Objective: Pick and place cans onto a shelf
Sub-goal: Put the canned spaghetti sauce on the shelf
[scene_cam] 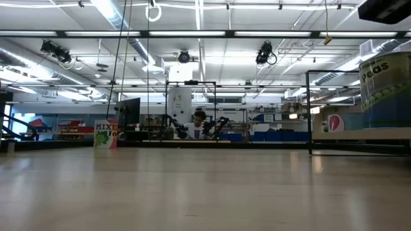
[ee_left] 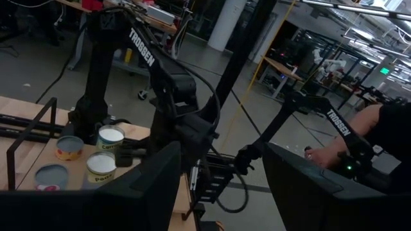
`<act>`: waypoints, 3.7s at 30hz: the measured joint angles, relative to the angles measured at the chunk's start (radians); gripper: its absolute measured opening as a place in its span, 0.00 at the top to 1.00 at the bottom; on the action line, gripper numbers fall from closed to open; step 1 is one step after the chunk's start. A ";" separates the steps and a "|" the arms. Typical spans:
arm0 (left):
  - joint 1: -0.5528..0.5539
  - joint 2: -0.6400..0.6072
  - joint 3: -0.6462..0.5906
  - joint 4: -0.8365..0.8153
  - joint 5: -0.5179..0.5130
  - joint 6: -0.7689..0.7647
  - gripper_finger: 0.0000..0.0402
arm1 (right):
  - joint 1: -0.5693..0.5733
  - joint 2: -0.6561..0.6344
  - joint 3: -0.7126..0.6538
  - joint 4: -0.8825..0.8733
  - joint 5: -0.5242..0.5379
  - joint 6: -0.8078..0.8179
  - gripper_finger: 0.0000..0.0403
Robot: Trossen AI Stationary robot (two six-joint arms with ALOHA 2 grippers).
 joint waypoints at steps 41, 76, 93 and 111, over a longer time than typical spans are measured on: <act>0.000 0.000 0.000 0.000 0.000 0.000 0.44 | 0.088 -0.002 -0.018 -0.094 -0.045 -0.082 0.99; 0.000 0.000 0.000 -0.001 0.000 0.024 0.44 | 0.106 -0.075 -0.149 -0.128 -0.069 0.111 0.99; 0.000 0.000 0.000 -0.001 0.000 0.024 0.44 | 0.187 -0.257 -0.135 -0.206 -0.065 0.373 0.99; 0.000 0.000 0.000 -0.001 0.000 0.024 0.44 | 0.270 -0.259 -0.239 -0.049 -0.089 0.511 0.99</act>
